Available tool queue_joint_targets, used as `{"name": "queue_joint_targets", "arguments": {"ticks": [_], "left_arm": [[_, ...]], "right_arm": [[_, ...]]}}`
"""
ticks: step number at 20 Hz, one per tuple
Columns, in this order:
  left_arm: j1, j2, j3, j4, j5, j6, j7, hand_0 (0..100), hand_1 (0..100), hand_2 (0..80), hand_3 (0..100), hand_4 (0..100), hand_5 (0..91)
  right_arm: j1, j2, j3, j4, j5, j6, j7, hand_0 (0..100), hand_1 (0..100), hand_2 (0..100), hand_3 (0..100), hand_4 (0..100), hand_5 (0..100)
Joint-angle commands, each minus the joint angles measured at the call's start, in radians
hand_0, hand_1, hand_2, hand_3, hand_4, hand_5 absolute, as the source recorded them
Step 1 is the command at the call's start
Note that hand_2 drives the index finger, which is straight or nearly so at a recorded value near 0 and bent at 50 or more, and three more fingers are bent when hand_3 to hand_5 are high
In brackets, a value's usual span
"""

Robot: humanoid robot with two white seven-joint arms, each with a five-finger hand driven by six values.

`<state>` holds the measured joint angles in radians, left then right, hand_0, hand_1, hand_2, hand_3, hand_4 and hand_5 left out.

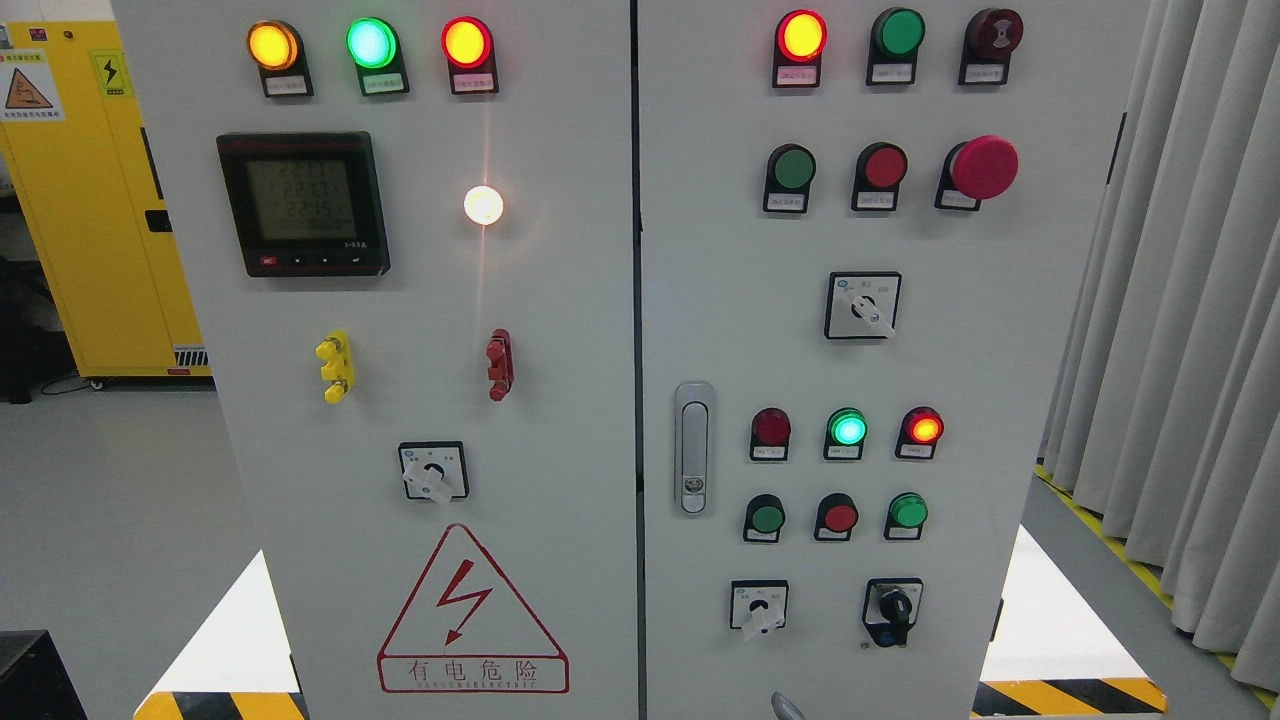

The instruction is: Press green start button

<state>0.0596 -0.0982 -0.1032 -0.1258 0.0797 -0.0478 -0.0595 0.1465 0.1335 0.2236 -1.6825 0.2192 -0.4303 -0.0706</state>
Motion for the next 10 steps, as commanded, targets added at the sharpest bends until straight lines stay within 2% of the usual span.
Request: {"name": "queue_joint_targets", "arguments": {"ticks": [1,10], "left_arm": [[0.000,0.000,-0.001,0.000,0.000,0.000,0.000,12,56,0.0,0,0,0.0],[0.000,0.000,0.000,0.000,0.000,0.000,0.000,12,56,0.0,0,0,0.0]], "right_arm": [[0.004,0.000,0.000,0.001,0.000,-0.007,-0.002,42,61,0,0,0,0],[0.005,0.000,0.000,0.001,0.000,-0.007,-0.002,42,61,0,0,0,0]]}}
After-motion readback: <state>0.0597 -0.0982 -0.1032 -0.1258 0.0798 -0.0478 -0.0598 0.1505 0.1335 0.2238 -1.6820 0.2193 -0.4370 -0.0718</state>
